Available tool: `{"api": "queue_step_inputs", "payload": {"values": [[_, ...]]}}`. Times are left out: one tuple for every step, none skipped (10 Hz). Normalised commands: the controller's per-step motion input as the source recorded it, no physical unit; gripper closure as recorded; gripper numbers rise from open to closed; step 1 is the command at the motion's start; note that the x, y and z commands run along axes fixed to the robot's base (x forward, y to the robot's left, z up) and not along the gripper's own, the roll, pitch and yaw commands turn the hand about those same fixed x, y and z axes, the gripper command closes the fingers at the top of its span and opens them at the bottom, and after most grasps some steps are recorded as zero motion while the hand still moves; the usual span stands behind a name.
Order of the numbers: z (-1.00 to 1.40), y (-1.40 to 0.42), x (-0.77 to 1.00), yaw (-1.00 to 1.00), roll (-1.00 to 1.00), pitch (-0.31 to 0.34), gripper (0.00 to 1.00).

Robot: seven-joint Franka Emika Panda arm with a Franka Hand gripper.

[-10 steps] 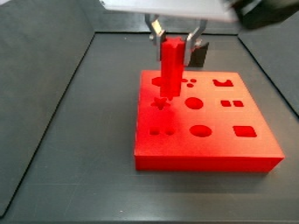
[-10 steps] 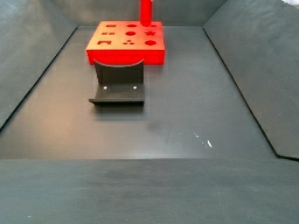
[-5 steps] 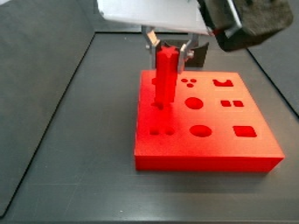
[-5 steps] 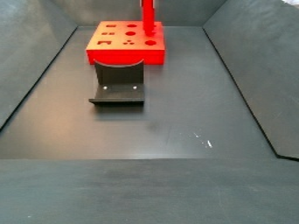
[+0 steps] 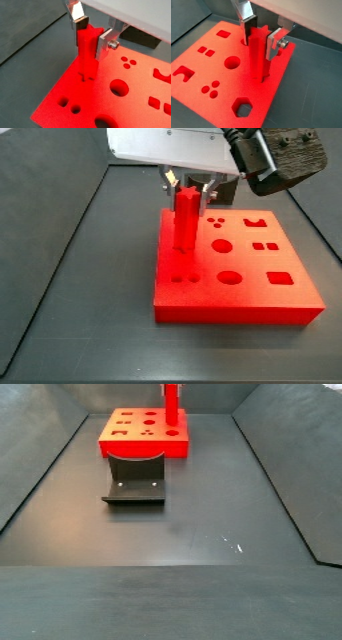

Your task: Insert the star object.

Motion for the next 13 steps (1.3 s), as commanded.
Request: {"api": "queue_step_inputs", "payload": {"values": [[-0.07, 0.00, 0.11, -0.56, 0.00, -0.007, 1.00], [-0.10, 0.00, 0.03, -0.62, 0.00, -0.009, 1.00], [-0.11, 0.02, -0.05, -0.55, 0.00, -0.004, 1.00], [-0.04, 0.00, -0.19, -0.29, -0.02, -0.024, 1.00], [-0.01, 0.00, -0.19, -0.12, -0.02, -0.041, 1.00], [-0.03, -0.02, -0.16, -0.02, -0.04, -0.057, 1.00], [-0.15, 0.00, 0.01, 0.00, 0.00, -0.050, 1.00], [-0.20, 0.00, 0.26, 0.01, 0.00, -0.030, 1.00], [-0.17, -0.05, 0.31, 0.01, -0.01, -0.020, 1.00], [-0.20, -0.01, 0.24, 0.00, -0.01, -0.036, 1.00], [-0.20, 0.00, 0.12, 0.00, 0.00, -0.023, 1.00], [-0.23, 0.00, 0.00, 0.00, 0.00, -0.004, 1.00], [-0.13, -0.08, -0.07, 0.08, 0.02, 0.000, 1.00]]}}
